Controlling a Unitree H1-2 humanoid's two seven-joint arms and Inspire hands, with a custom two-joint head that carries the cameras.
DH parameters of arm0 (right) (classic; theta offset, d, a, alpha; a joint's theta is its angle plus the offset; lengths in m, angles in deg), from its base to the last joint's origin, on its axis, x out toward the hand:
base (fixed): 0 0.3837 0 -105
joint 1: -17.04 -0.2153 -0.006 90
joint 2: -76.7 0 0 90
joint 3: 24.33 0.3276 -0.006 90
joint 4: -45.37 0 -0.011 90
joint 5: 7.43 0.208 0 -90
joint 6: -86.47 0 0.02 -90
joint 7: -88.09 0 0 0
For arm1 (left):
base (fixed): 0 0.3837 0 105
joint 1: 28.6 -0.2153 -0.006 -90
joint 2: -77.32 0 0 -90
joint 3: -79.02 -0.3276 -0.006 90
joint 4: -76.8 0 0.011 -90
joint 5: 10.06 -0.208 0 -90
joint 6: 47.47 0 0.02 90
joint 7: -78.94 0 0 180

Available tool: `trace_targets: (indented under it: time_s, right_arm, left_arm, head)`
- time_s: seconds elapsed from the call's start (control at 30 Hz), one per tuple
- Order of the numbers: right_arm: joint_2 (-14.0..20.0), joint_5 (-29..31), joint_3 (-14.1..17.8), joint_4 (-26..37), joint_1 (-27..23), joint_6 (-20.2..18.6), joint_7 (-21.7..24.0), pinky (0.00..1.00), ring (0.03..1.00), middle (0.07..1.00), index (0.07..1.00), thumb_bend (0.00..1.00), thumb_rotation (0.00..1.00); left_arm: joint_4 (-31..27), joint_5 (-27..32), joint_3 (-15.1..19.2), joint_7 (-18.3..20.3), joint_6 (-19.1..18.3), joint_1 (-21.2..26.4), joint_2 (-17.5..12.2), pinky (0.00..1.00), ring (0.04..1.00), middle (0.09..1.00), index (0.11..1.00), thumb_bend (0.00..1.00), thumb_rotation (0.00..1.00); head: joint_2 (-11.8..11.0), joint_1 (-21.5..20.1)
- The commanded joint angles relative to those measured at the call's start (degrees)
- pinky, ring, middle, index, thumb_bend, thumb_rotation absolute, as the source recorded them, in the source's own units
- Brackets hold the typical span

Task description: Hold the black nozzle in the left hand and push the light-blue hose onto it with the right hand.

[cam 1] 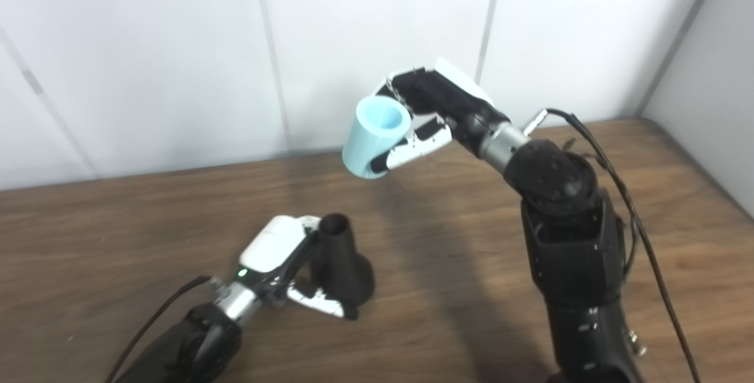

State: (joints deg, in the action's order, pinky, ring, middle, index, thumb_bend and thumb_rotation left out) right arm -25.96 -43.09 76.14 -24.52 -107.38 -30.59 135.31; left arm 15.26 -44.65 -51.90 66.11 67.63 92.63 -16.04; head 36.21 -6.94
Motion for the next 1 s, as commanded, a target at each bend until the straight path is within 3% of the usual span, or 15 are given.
trace_targets:
  time_s: [0.0,0.27,0.43,0.97]
  right_arm:
    - [-0.13,-3.38,2.23,3.35,-4.45,0.14,4.72,0.37,0.428,0.484,0.477,0.53,0.00]
    - [-3.72,-10.13,4.53,4.09,-6.36,0.14,14.06,0.35,0.425,0.478,0.479,0.53,0.00]
    - [-4.56,-12.62,4.28,4.50,-6.78,0.14,18.15,0.37,0.437,0.483,0.479,0.53,0.00]
    - [-2.49,-10.04,0.53,2.62,-5.19,0.15,17.58,0.38,0.447,0.496,0.475,0.53,0.00]
  left_arm:
    - [3.38,-3.41,-4.51,6.87,-1.46,-8.70,3.19,0.73,0.623,0.456,0.497,0.53,0.00]
    - [4.05,-4.34,-3.74,6.49,-1.89,-8.81,4.73,0.73,0.618,0.455,0.496,0.53,0.00]
    - [4.44,-4.59,-3.58,6.69,-2.34,-8.54,5.39,0.73,0.624,0.470,0.490,0.53,0.00]
    - [4.07,-5.06,-3.09,6.95,-3.05,-8.26,6.00,0.72,0.628,0.472,0.490,0.53,0.00]
  head:
    - [0.53,1.63]
    - [1.64,4.79]
    - [2.09,5.70]
    - [3.42,6.80]
